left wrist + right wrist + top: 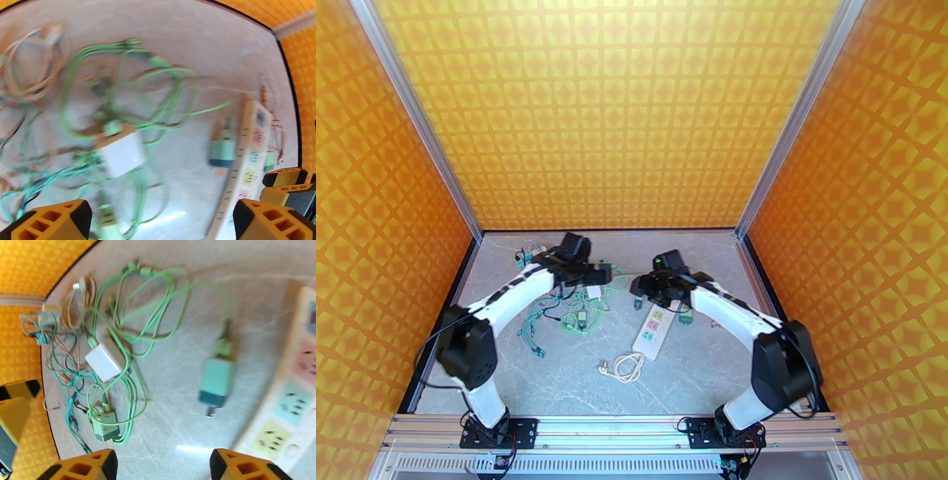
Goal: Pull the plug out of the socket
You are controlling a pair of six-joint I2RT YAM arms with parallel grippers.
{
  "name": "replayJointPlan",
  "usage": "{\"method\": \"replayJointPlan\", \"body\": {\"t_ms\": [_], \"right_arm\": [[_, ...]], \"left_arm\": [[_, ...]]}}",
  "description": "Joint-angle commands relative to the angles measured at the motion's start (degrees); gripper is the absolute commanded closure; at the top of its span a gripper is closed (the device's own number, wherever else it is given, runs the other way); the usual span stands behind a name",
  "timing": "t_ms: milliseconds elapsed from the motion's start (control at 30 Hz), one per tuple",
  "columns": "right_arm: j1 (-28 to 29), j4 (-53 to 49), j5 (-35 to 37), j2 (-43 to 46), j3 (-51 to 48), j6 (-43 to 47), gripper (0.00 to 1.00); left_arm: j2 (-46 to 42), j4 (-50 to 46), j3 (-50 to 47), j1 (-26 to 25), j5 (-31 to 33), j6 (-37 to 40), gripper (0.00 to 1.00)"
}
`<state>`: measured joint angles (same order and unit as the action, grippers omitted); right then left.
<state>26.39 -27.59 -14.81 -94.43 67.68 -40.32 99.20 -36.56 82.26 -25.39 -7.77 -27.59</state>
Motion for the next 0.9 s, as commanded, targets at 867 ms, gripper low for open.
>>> {"method": "replayJointPlan", "body": {"t_ms": [867], "right_arm": [[8.6, -2.1, 7.2, -4.4, 8.8, -2.6, 0.02]], "left_arm": [[18.0, 14.8, 17.7, 32.8, 0.5, 4.7, 0.27]]}}
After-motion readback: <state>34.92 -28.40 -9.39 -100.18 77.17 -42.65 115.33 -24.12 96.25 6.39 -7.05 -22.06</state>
